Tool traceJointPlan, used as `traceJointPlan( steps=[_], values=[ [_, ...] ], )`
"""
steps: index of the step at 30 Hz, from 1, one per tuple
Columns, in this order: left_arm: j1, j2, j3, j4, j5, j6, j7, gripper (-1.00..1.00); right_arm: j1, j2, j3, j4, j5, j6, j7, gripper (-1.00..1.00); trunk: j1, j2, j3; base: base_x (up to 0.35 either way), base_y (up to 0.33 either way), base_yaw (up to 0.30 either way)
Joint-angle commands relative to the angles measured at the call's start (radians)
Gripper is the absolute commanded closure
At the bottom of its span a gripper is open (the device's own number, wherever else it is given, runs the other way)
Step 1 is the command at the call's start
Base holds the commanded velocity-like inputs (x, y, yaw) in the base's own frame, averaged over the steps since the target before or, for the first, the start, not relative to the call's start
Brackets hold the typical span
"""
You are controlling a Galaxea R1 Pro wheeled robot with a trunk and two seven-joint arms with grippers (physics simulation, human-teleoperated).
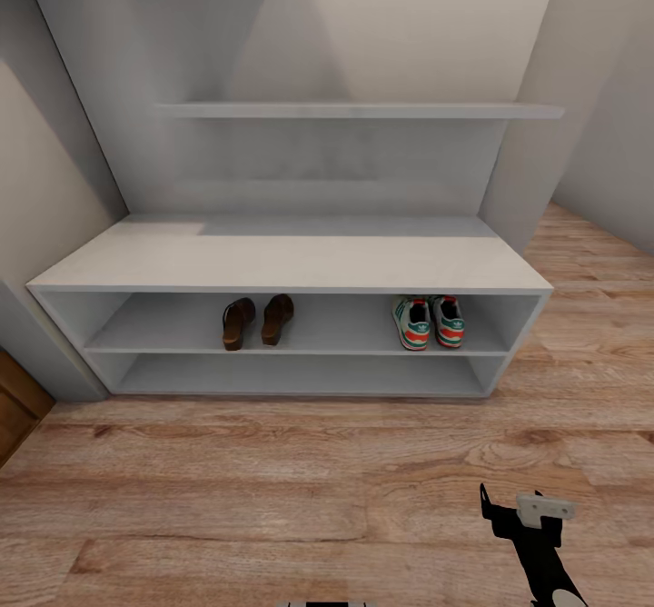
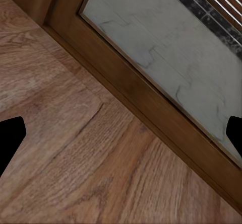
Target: Pick up the two gym shoes and the two sandals from the corridor floor and place them onto the hallstand (shoe rack) in the corridor, making sure they are on the rack and not on the floor. Arrange them so the two gym shoes are next to each other and the two sandals are next to each other.
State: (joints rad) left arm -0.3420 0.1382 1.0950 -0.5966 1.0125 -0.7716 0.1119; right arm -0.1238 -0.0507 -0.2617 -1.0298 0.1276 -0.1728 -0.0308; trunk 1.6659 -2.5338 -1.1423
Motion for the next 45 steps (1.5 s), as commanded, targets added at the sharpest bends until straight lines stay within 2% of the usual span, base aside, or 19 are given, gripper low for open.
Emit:
traceJointPlan(
  steps=[1, 45],
  values=[
    [-0.001, 0.0, 0.0, -0.001, -0.005, -0.002, 0.007, -1.0, 0.0, 0.0, -0.001, 0.0, 0.01, -0.002, -0.003, -1.0, 0.0, 0.0, -0.001, 0.0, 0.0, 0.0],
    [-0.003, 0.0, 0.0, -0.002, -0.005, -0.002, 0.008, -1.0, 0.0, -0.001, -0.002, 0.001, 0.01, -0.002, -0.004, -1.0, 0.0, 0.0, -0.001, 0.0, 0.0, 0.0]
  ],
)
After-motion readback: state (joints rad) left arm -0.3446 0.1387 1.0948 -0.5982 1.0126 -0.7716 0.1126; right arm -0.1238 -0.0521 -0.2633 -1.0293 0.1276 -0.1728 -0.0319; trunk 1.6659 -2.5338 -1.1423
